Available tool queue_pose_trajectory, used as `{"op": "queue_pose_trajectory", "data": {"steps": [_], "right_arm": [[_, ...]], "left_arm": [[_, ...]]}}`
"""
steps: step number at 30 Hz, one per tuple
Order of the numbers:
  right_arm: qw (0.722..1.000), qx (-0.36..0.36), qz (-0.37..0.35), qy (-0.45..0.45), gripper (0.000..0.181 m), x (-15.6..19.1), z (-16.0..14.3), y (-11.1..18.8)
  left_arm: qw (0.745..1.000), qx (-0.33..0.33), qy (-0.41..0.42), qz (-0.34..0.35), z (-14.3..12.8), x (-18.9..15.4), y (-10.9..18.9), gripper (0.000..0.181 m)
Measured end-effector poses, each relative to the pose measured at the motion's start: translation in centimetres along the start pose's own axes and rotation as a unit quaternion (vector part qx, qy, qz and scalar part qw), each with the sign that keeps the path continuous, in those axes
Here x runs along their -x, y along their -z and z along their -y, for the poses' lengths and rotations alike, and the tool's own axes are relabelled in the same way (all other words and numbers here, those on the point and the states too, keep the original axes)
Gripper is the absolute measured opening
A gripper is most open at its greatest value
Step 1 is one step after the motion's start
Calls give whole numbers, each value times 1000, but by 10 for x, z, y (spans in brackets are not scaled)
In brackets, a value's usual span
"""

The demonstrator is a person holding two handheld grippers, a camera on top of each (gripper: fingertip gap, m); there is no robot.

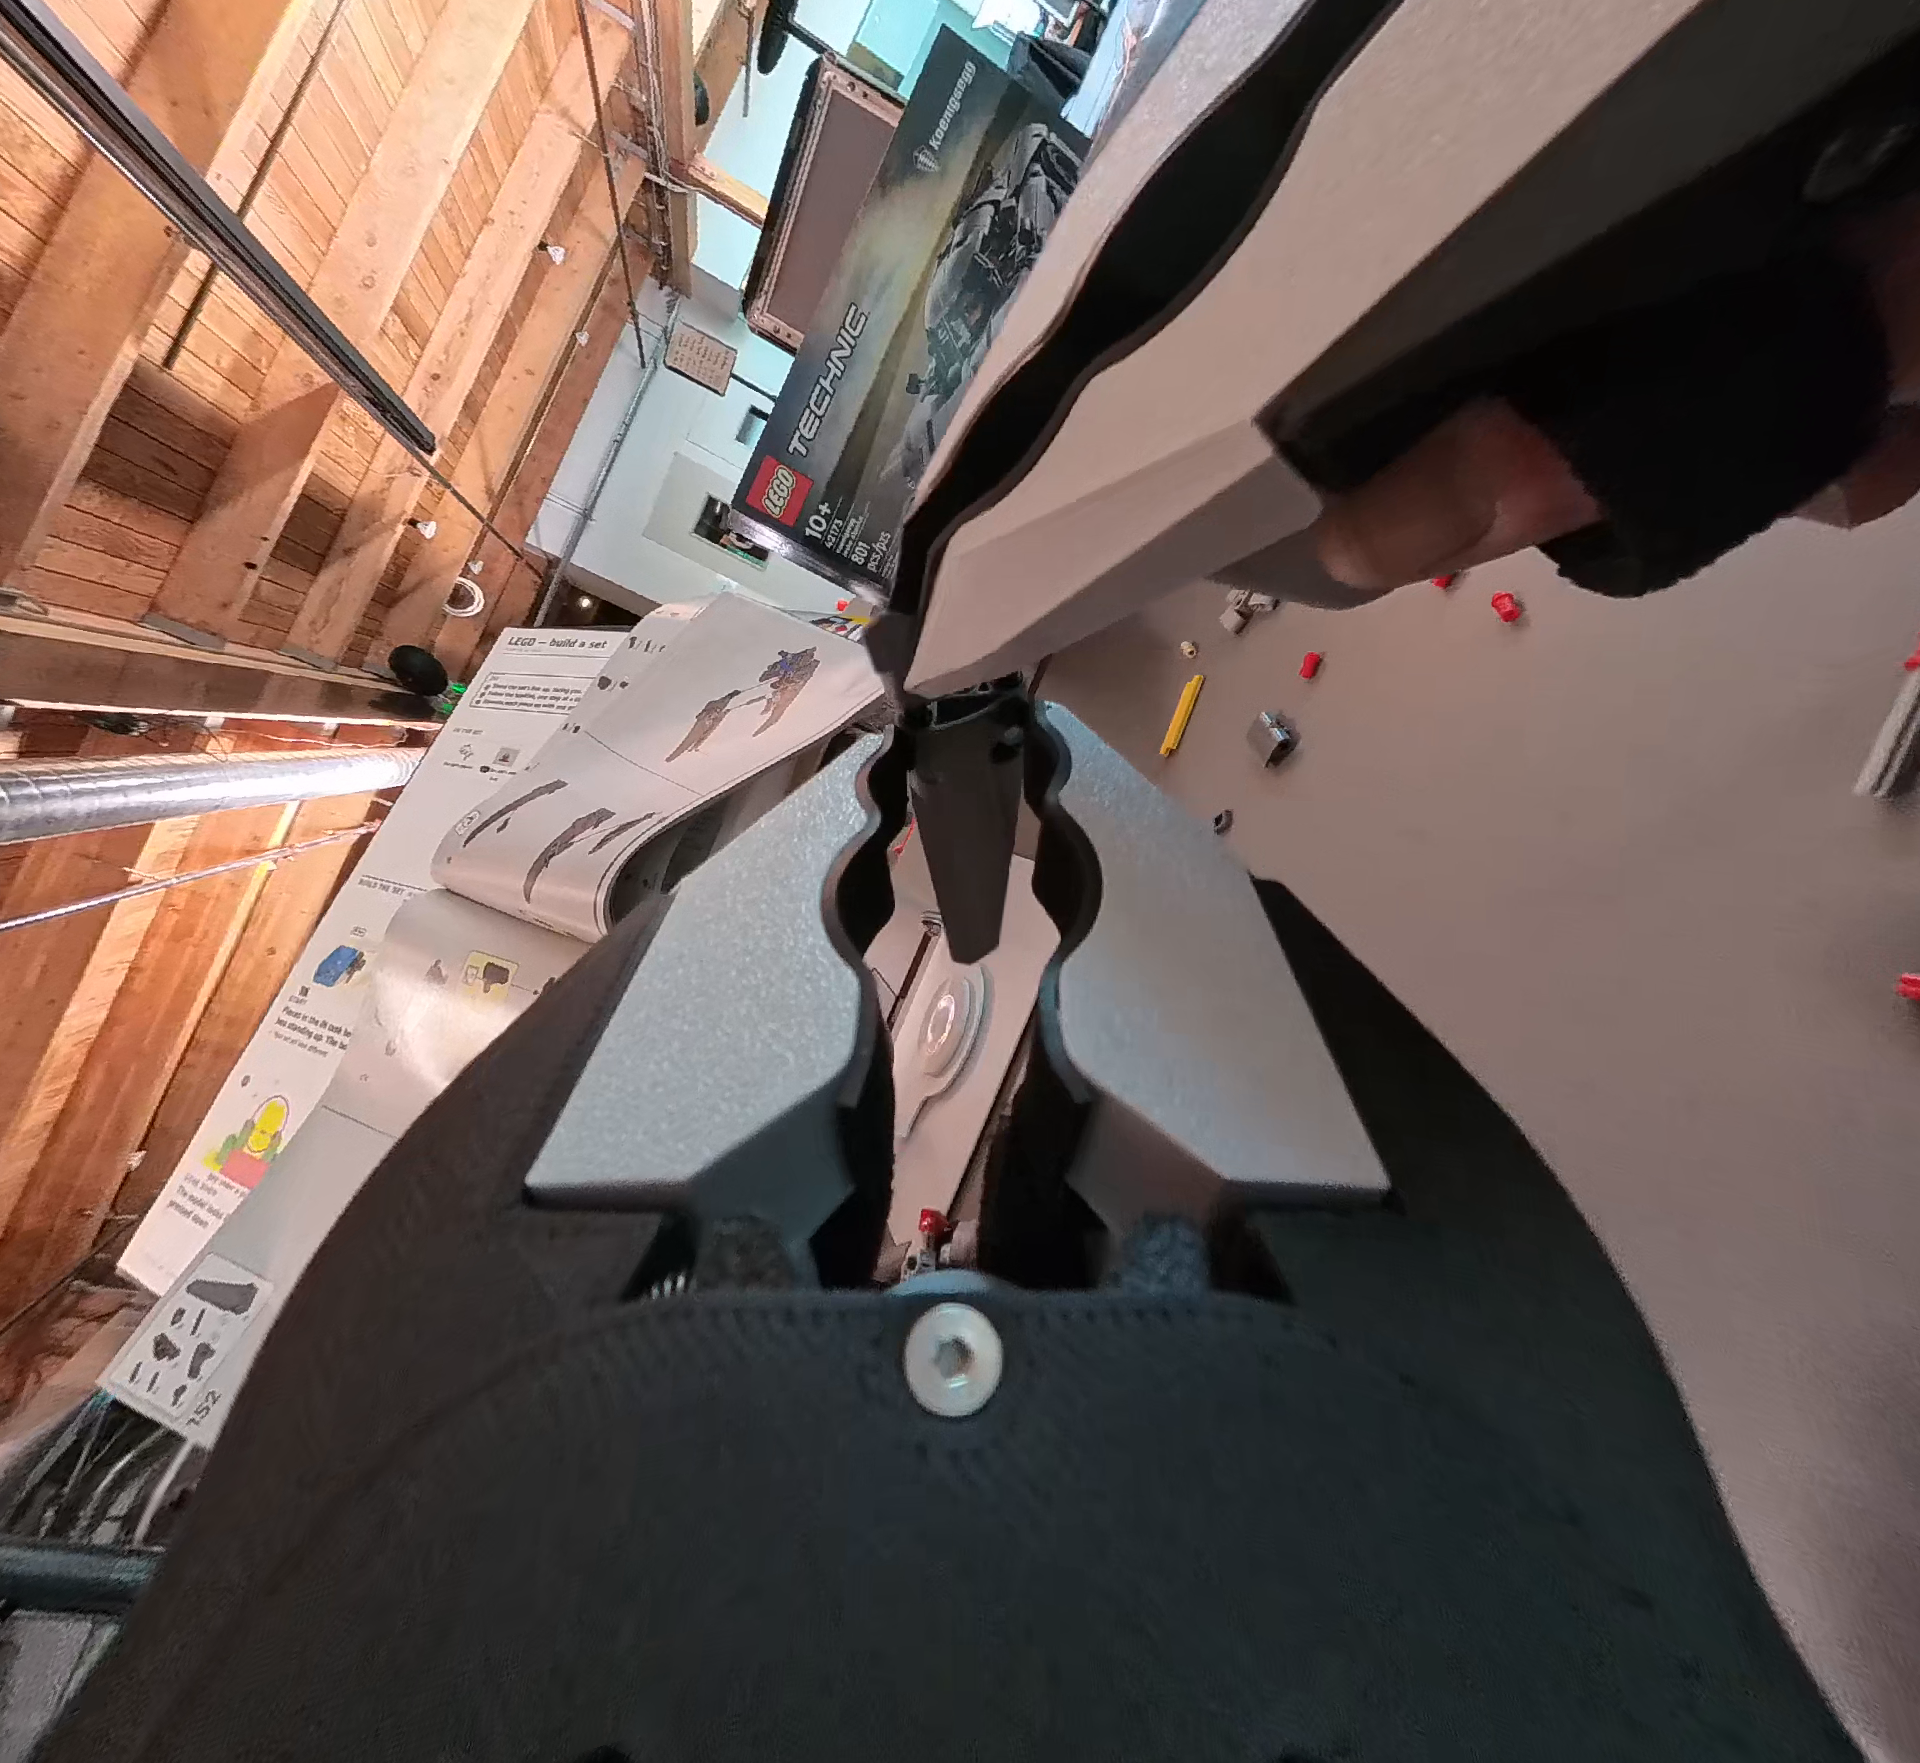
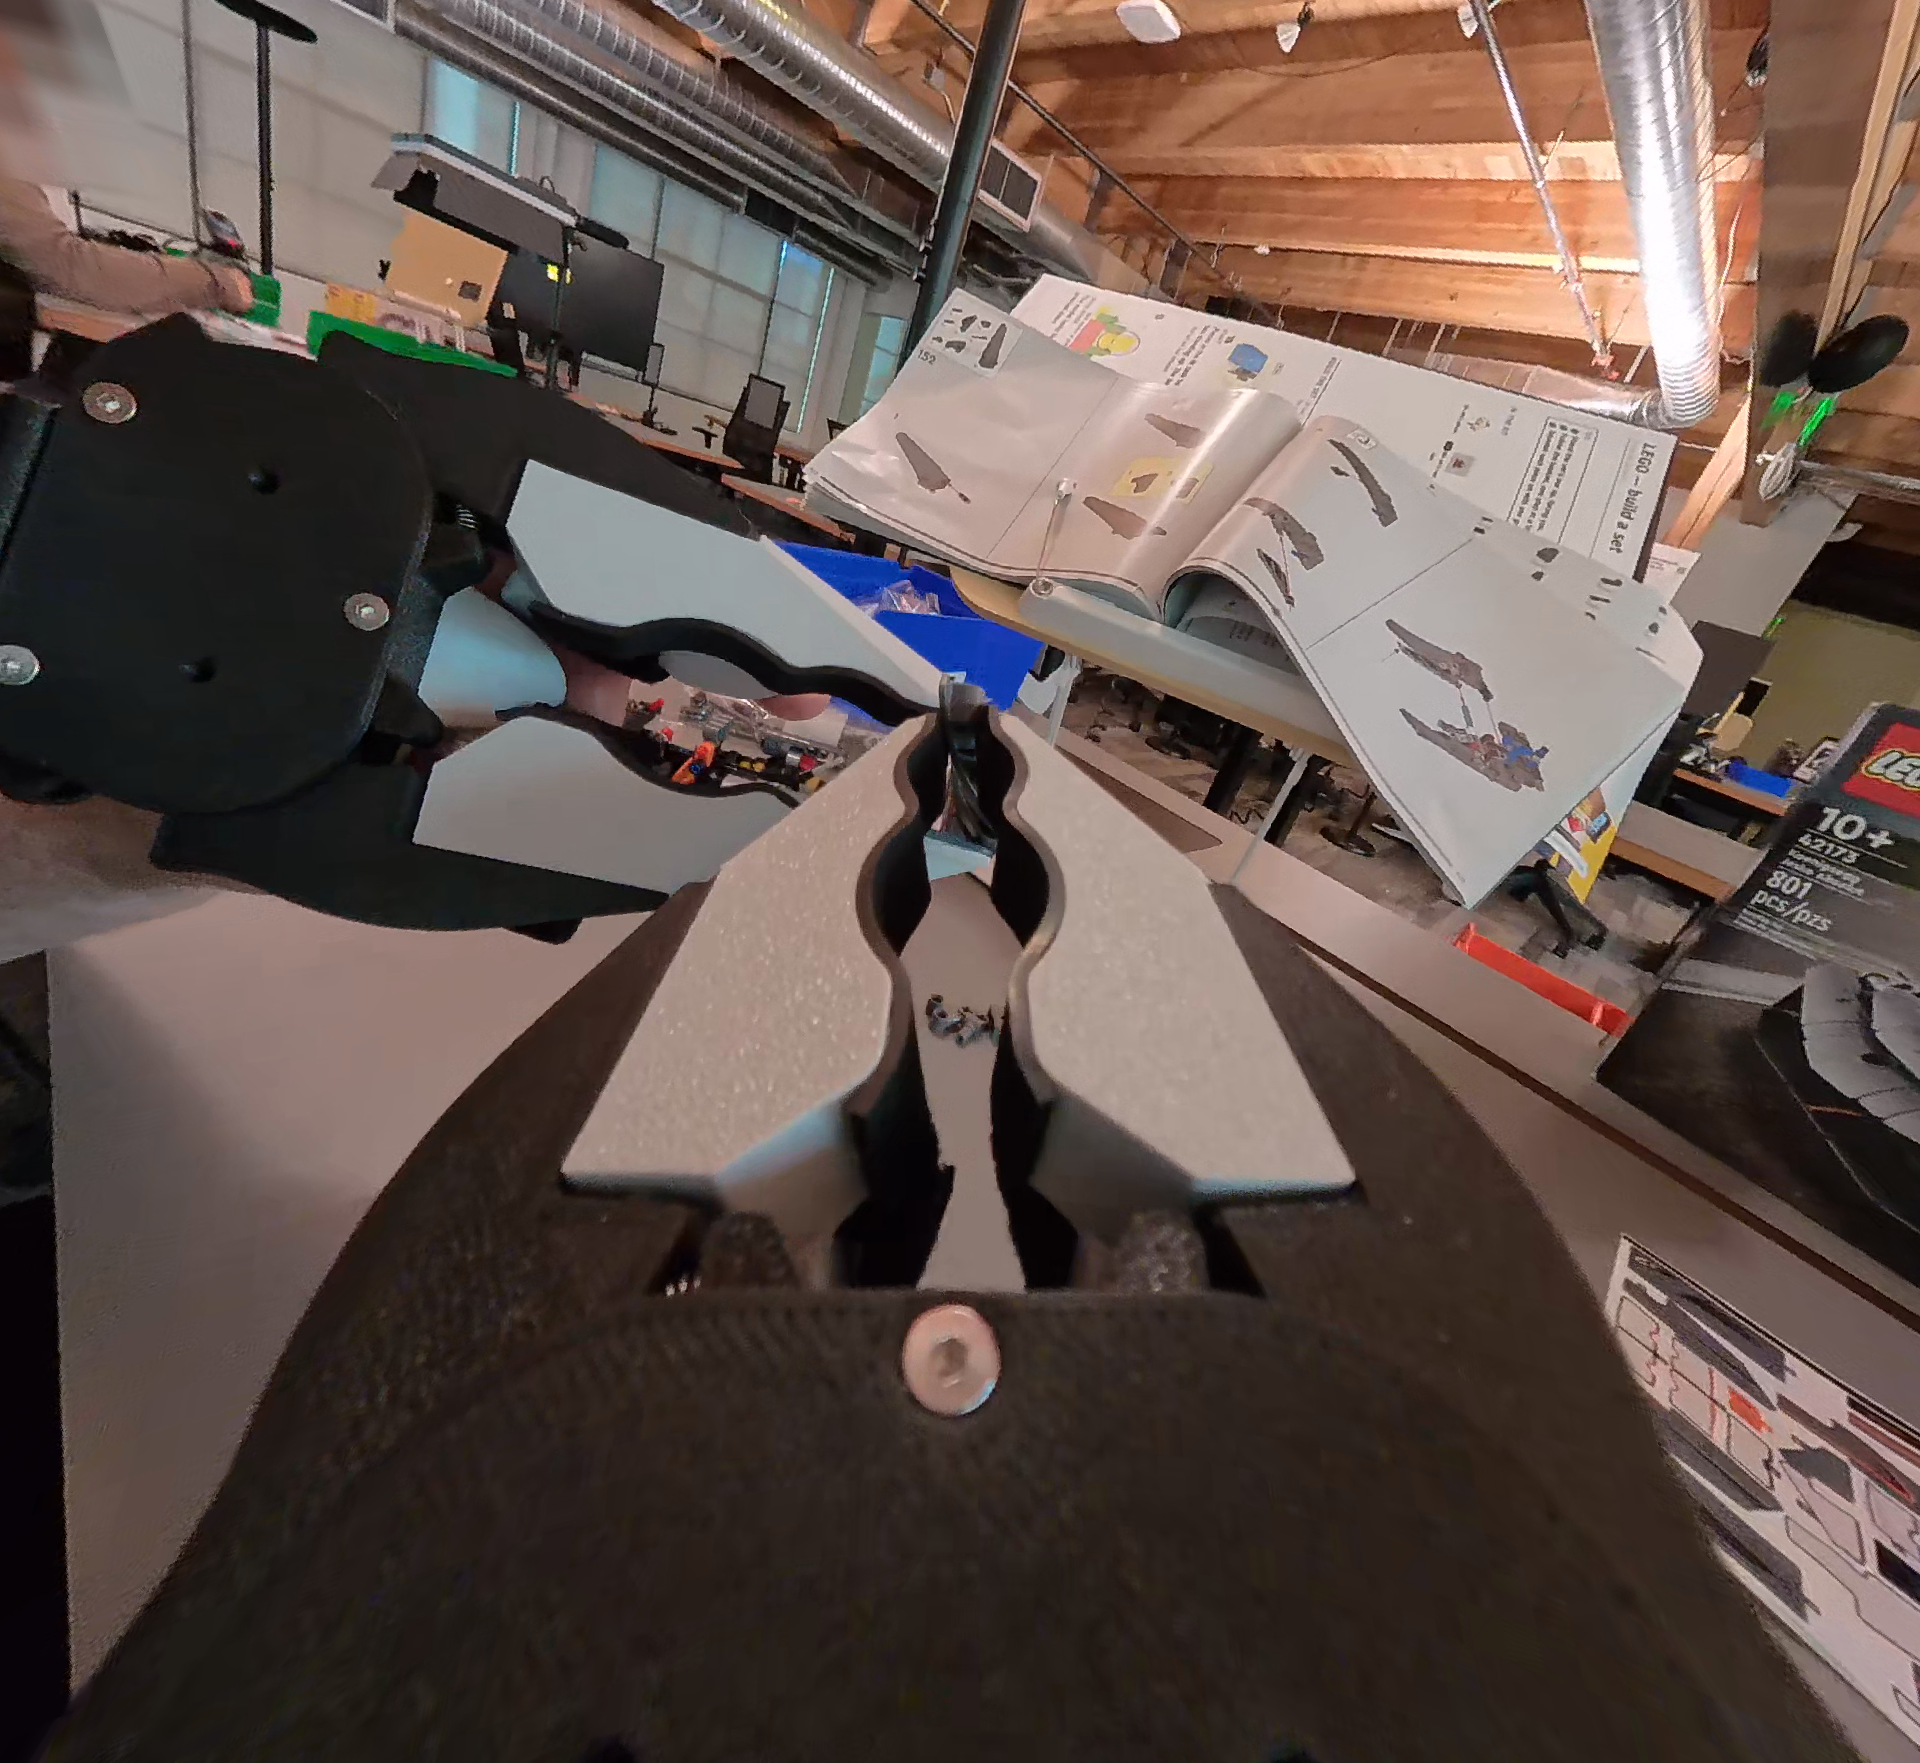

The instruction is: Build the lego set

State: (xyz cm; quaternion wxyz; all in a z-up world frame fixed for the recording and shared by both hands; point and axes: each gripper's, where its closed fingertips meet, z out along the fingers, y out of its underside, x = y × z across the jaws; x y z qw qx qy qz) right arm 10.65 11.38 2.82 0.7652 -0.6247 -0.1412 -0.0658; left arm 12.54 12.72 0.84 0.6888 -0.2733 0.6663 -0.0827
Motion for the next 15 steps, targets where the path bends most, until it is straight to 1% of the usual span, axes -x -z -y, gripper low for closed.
{"op": "queue_pose_trajectory", "data": {"steps": [5,12,15], "right_arm": [[1000,6,-10,18,3,0,0,-2],[1000,1,-1,2,3,-1,-1,-3],[999,-13,19,-22,3,-2,3,-2]], "left_arm": [[1000,3,0,0,-1,1,0,17],[1000,0,14,-5,-2,2,-2,18],[1000,-4,16,-4,0,4,0,18]]}}
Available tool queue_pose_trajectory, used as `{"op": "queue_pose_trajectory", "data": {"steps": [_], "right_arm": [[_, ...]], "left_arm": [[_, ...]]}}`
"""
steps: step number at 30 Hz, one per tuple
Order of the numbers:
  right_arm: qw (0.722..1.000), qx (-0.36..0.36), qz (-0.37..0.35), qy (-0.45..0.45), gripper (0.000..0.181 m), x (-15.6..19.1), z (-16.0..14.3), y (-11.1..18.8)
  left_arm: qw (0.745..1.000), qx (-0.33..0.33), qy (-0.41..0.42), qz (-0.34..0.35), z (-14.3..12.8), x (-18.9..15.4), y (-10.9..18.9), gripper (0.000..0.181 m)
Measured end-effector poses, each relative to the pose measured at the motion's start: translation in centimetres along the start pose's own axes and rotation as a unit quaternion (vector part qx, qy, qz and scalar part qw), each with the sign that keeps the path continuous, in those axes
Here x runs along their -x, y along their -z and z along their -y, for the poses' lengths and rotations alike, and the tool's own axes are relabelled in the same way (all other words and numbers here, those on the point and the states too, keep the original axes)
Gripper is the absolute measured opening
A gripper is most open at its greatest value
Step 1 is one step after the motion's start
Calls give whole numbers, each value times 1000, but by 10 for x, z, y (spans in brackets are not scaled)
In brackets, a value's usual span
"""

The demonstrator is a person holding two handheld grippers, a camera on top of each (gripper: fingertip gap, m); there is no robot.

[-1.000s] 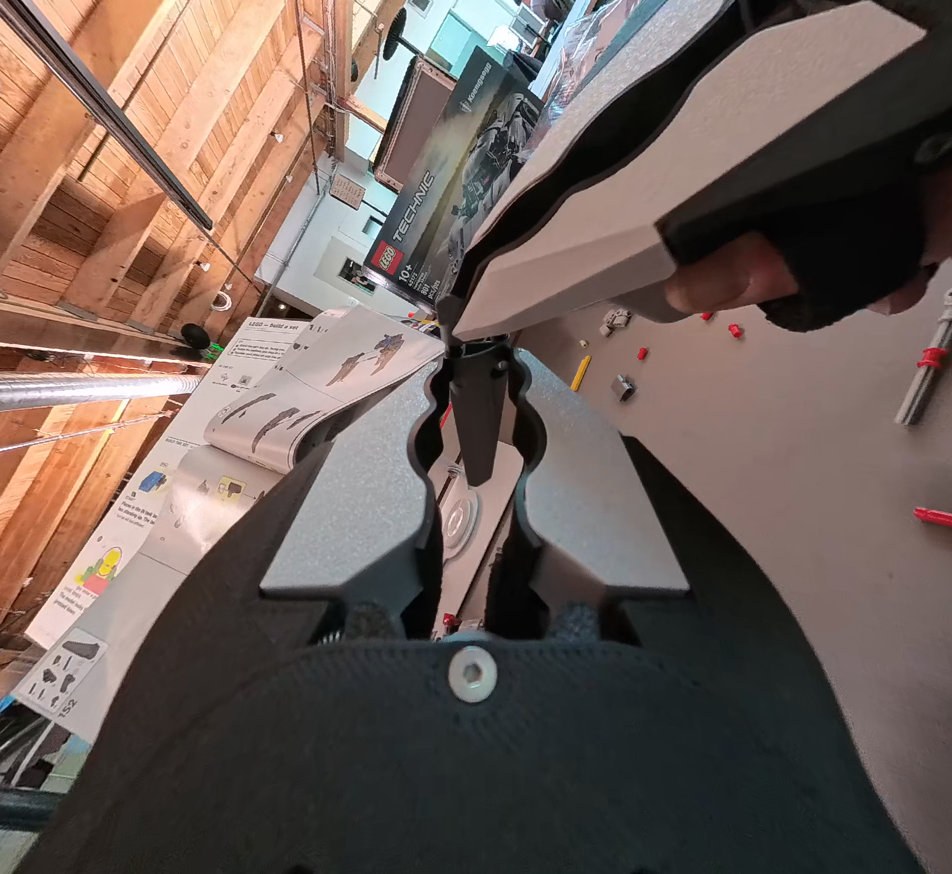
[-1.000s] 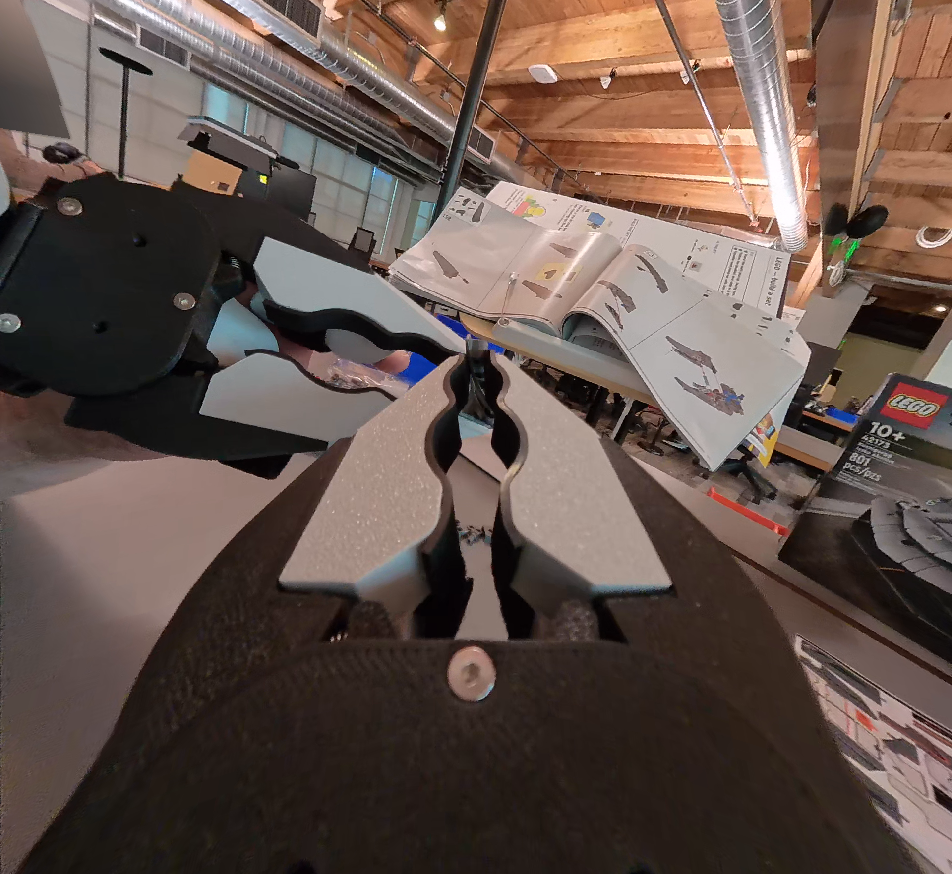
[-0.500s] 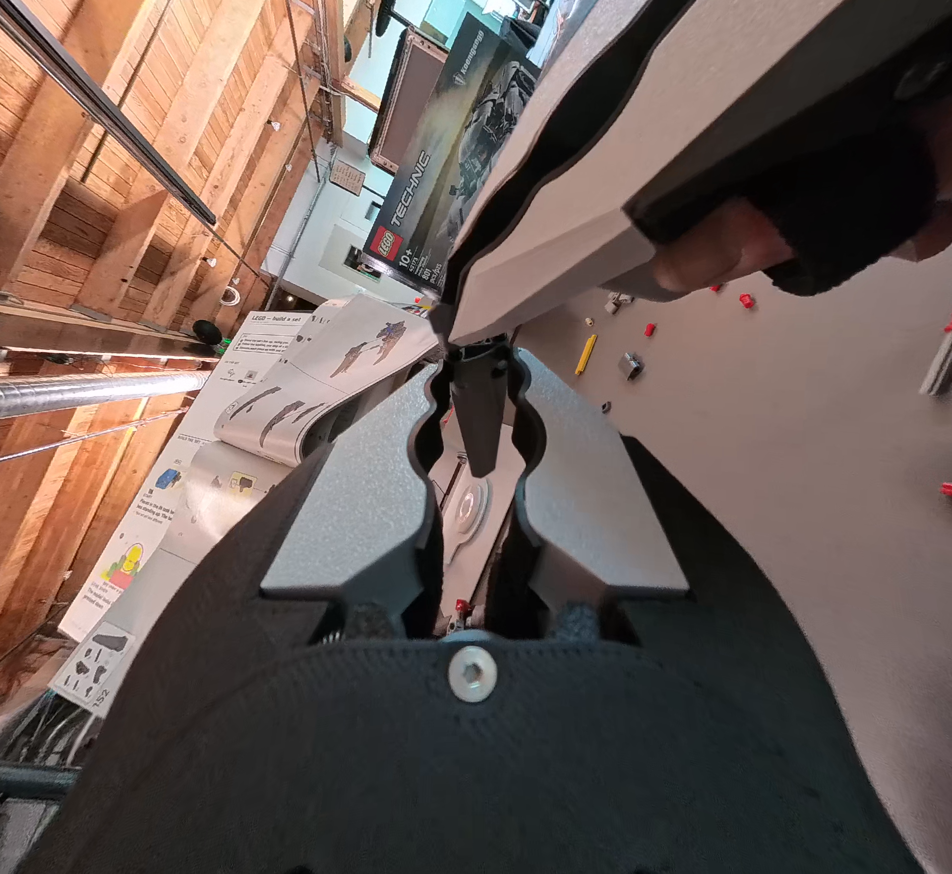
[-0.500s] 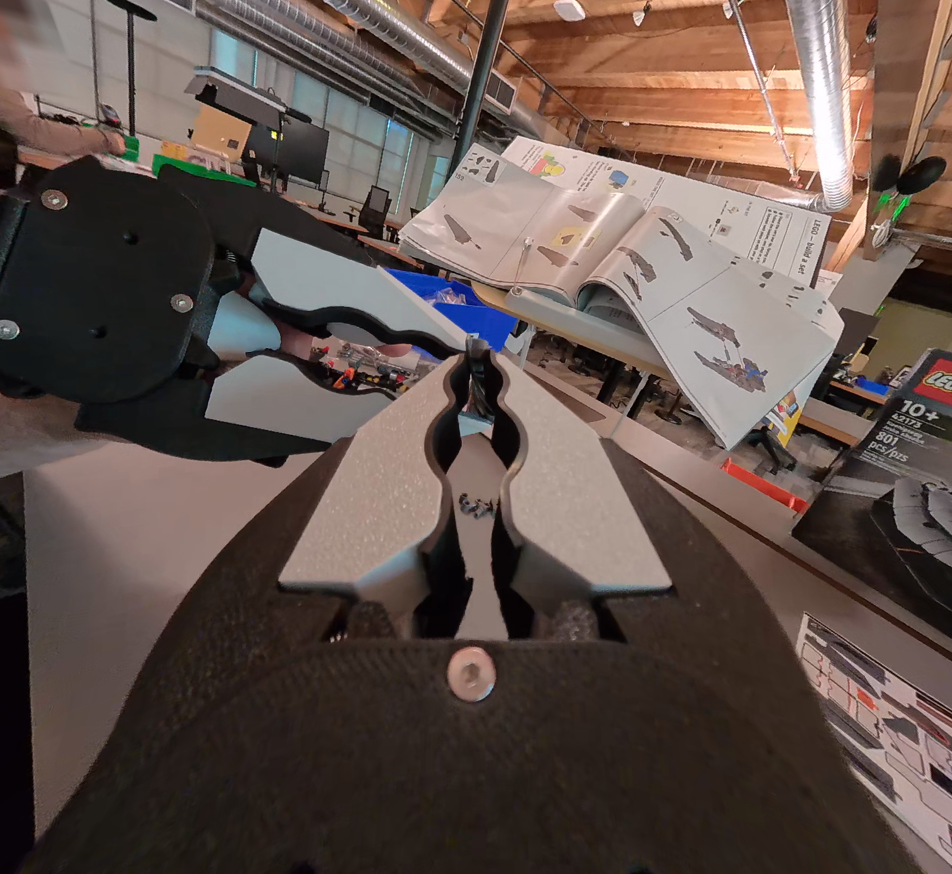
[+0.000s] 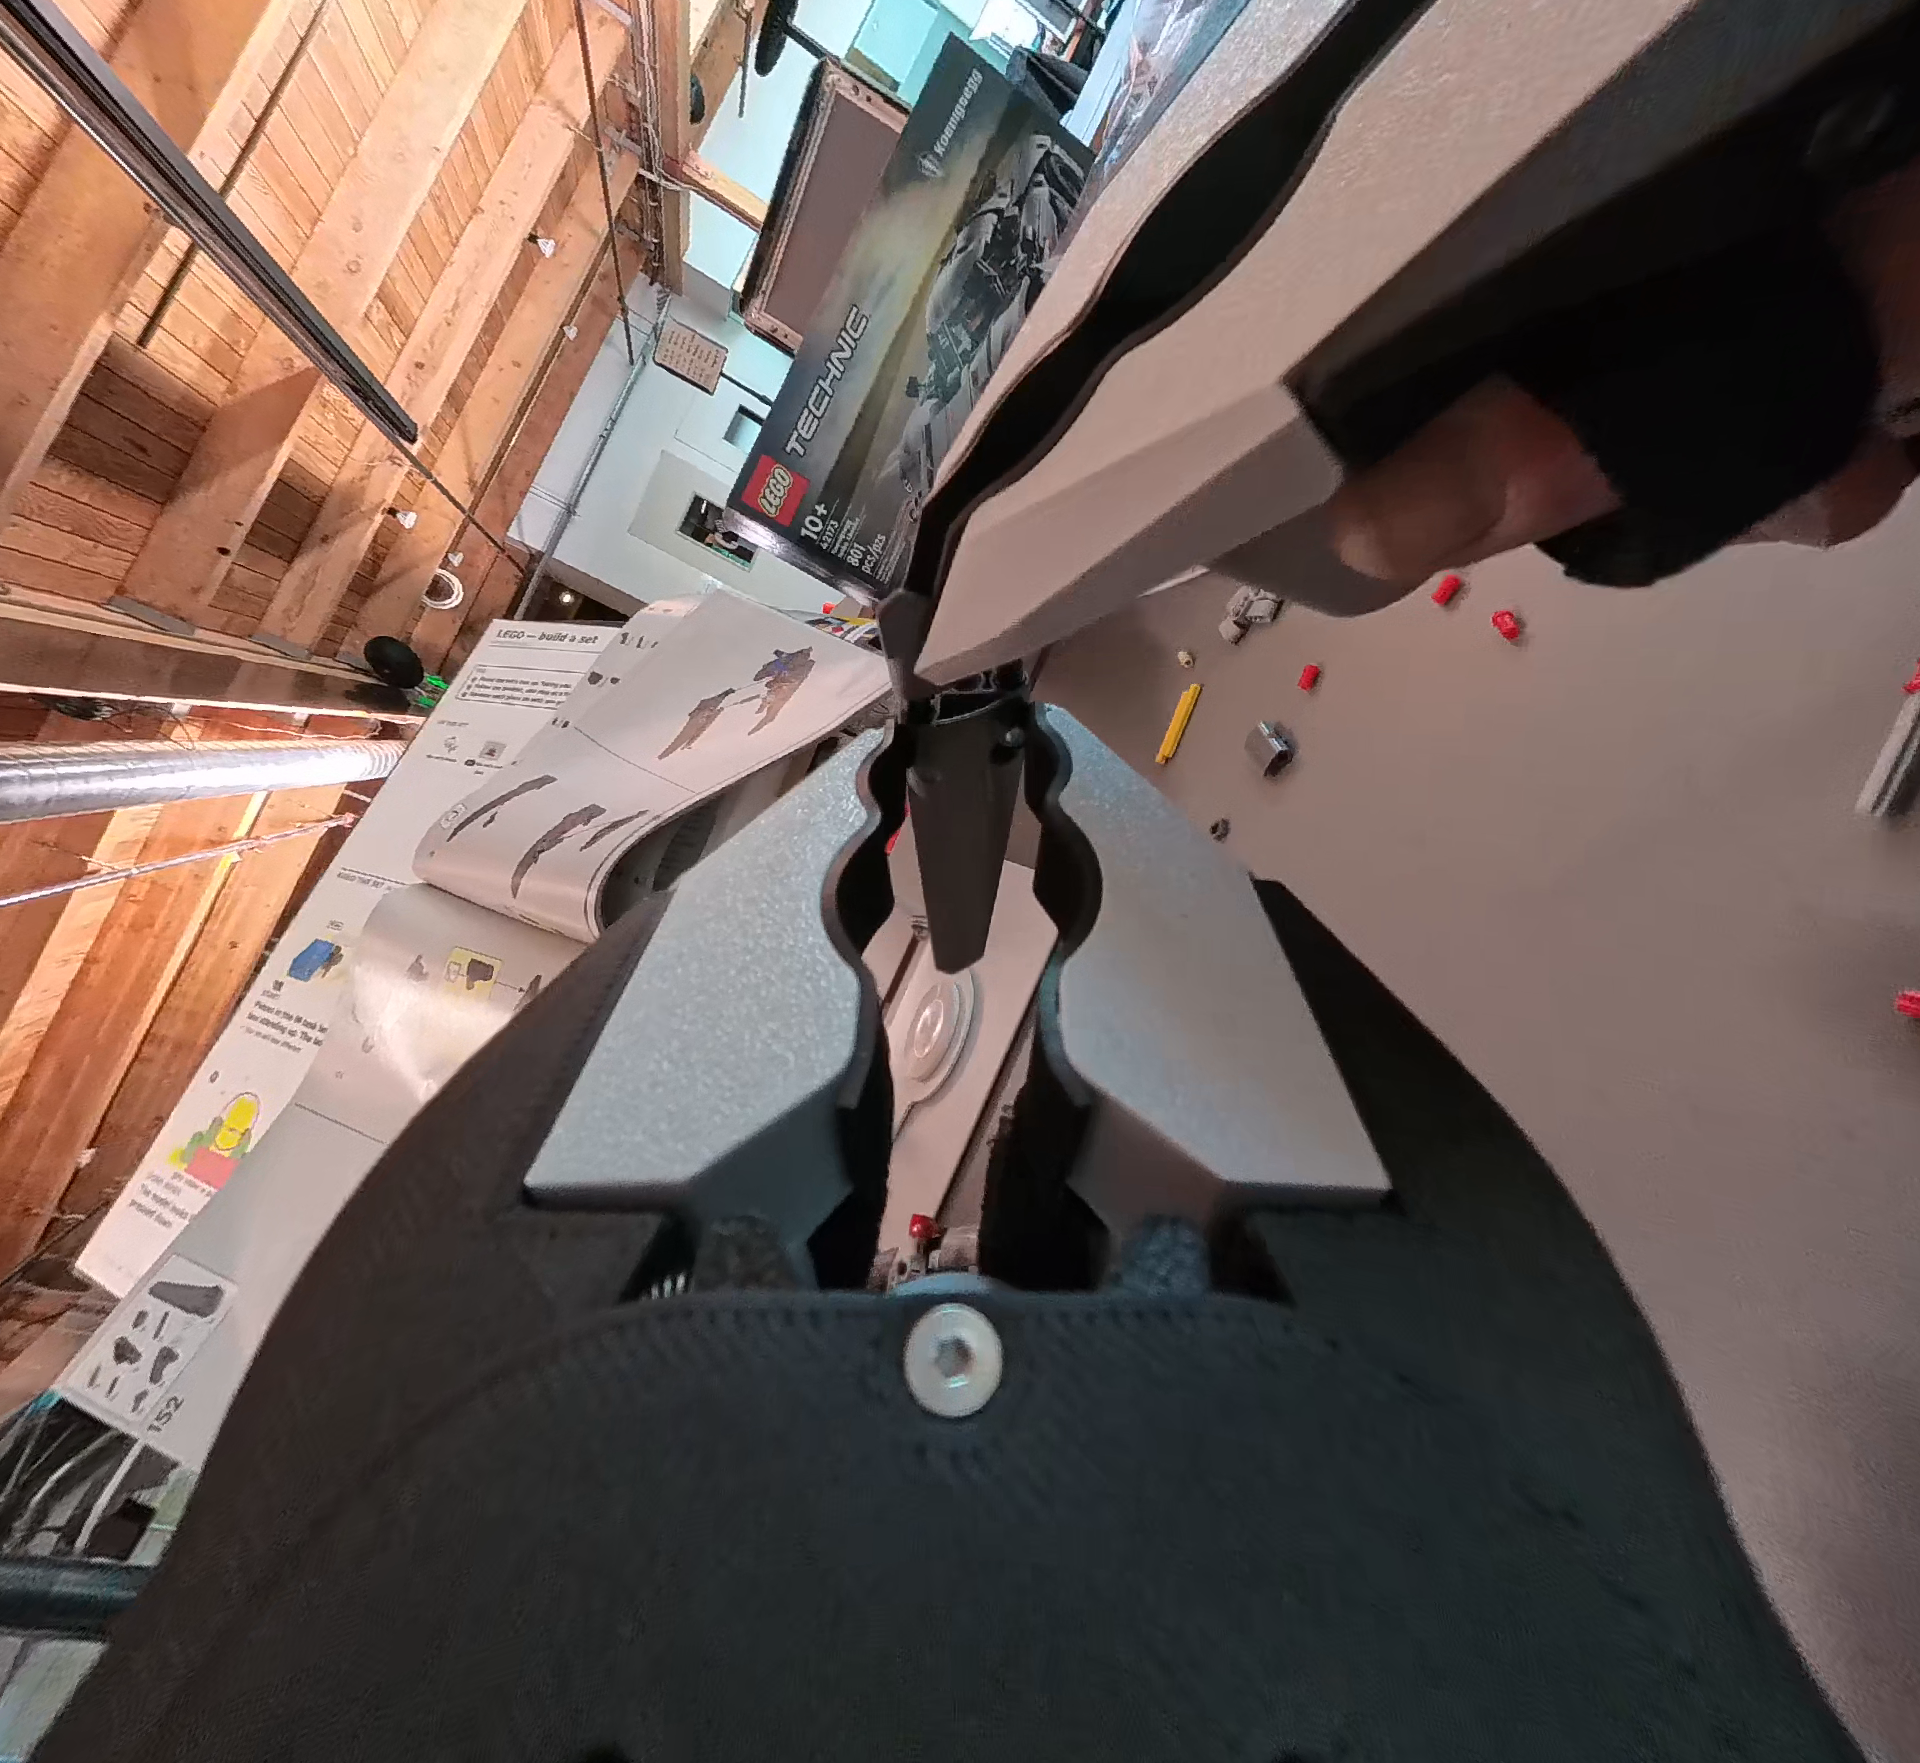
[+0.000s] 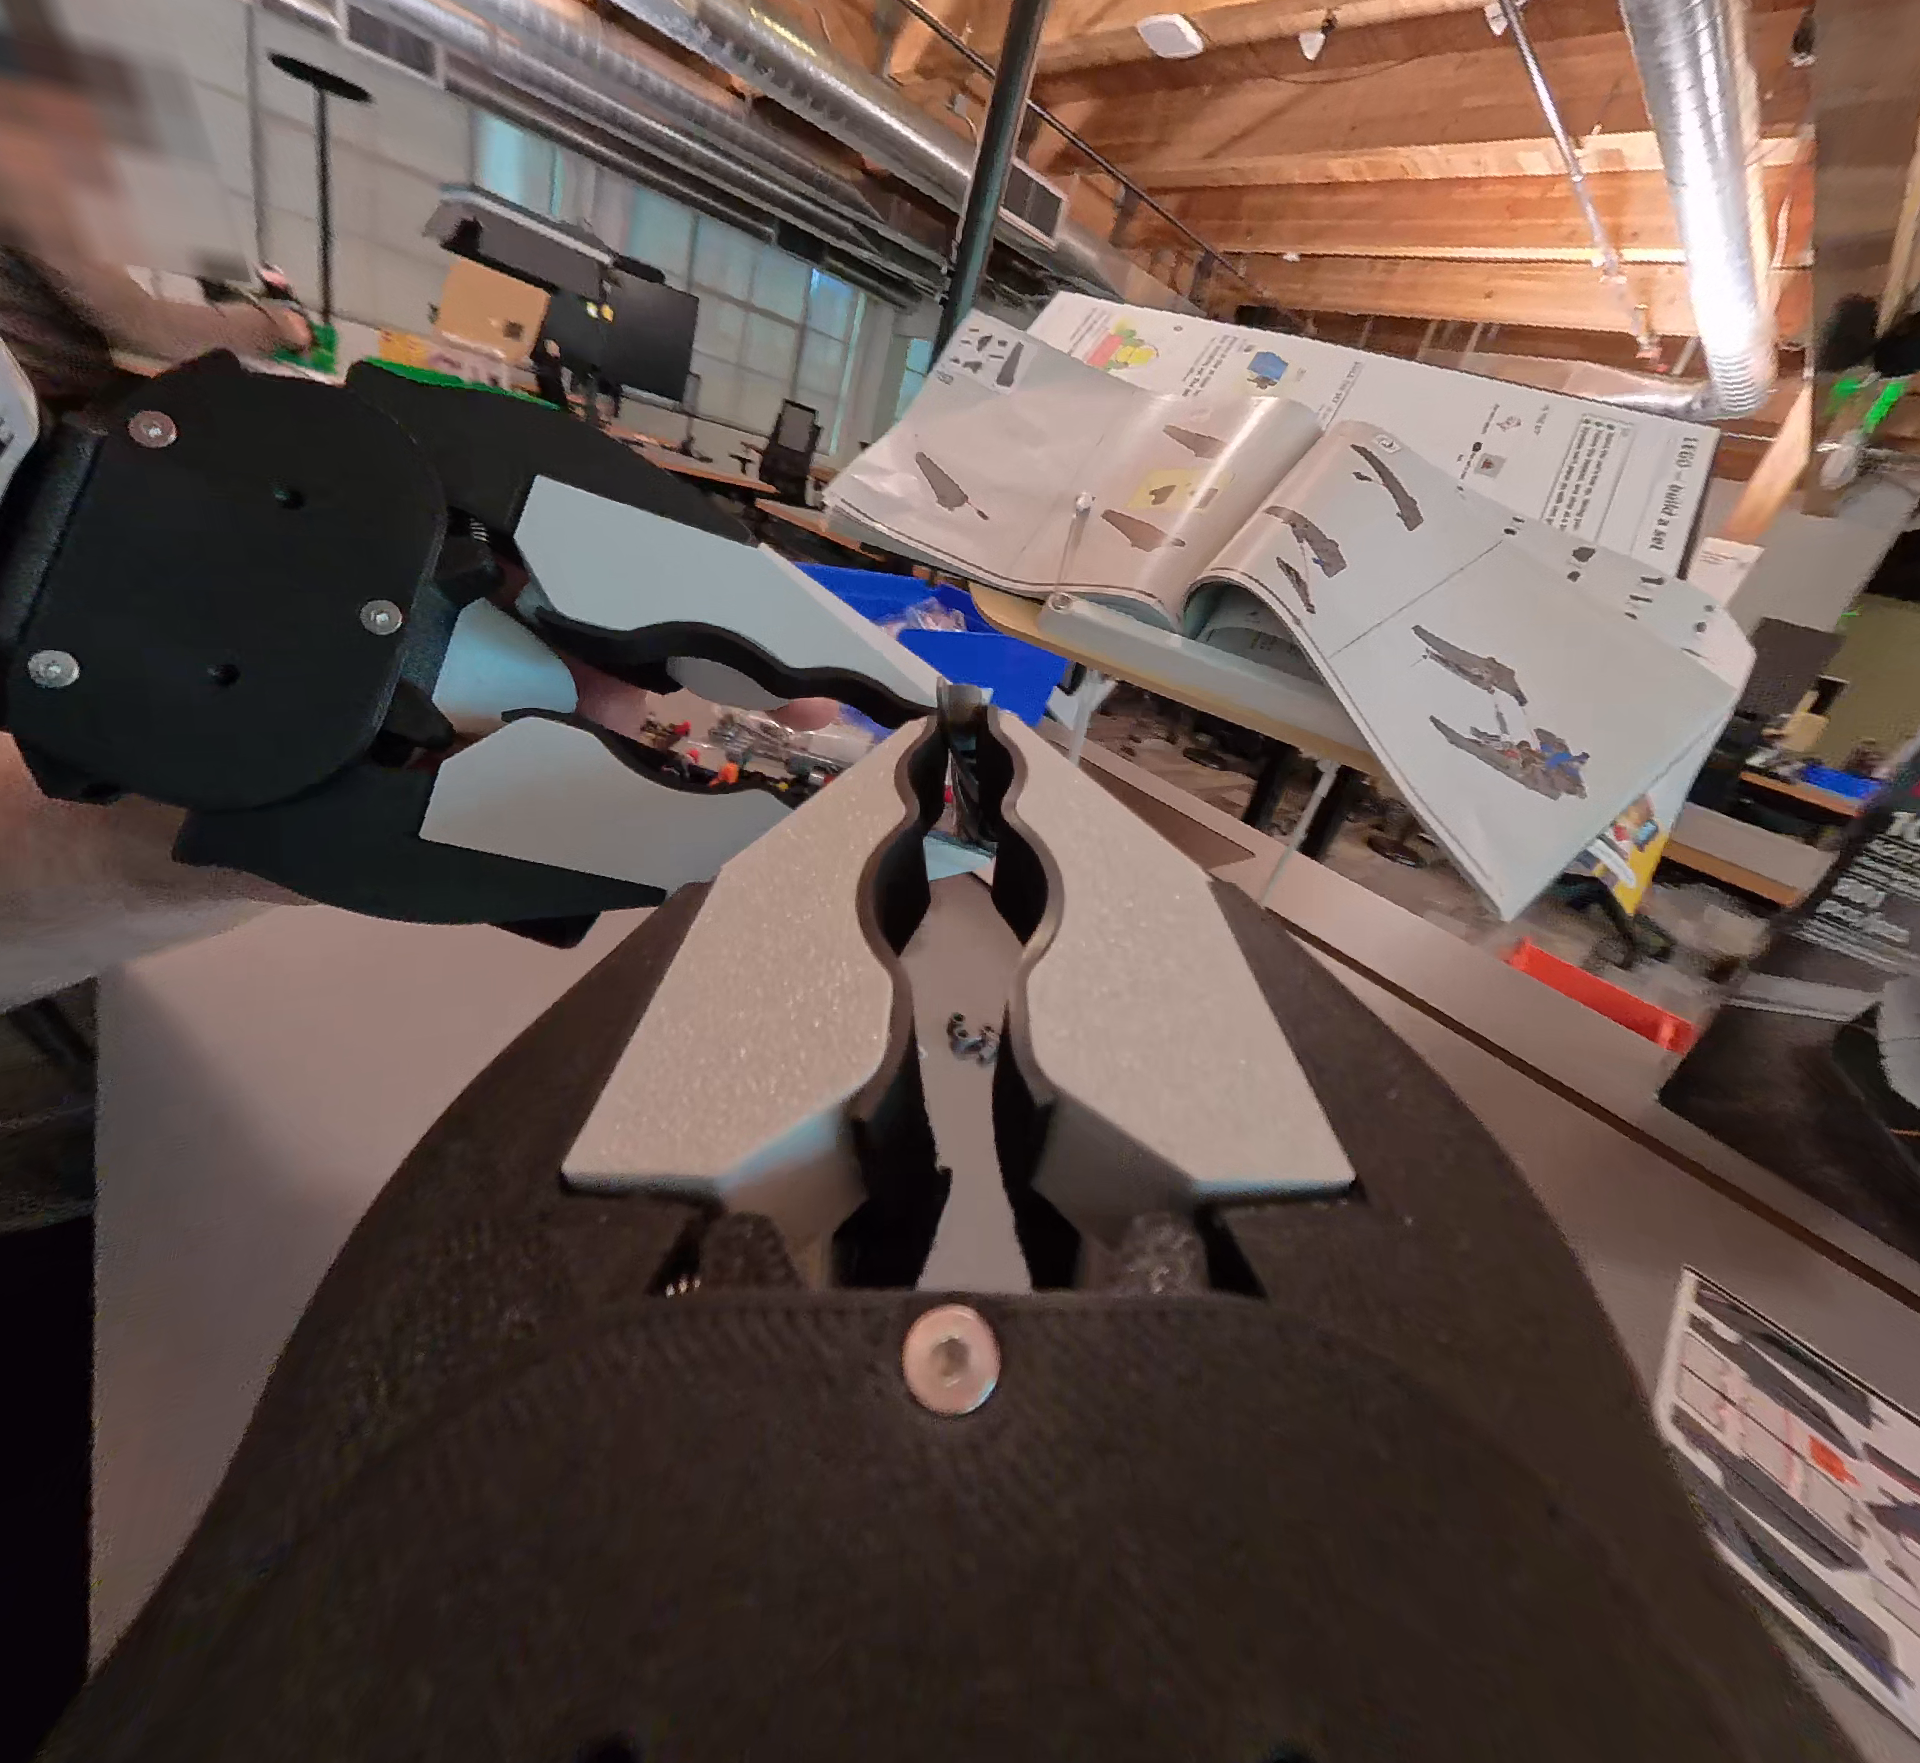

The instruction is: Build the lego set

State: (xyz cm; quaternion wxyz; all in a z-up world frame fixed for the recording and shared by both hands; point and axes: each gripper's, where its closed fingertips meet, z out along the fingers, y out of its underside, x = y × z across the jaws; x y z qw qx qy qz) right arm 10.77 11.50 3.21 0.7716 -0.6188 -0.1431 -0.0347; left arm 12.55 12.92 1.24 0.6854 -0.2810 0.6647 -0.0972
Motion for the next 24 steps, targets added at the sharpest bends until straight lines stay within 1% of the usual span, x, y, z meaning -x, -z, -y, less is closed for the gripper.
{"op": "queue_pose_trajectory", "data": {"steps": [9,18,21,24], "right_arm": [[998,-31,44,-24,4,-2,6,7],[987,-65,88,-116,3,-3,9,12],[979,-72,108,-154,3,-5,9,13],[974,-50,119,-184,3,-8,2,11]], "left_arm": [[1000,-9,11,-18,8,-2,2,19],[1000,-7,7,-17,14,-3,3,18],[1000,7,6,-28,14,-4,3,18],[998,15,31,-59,10,-10,-1,19]]}}
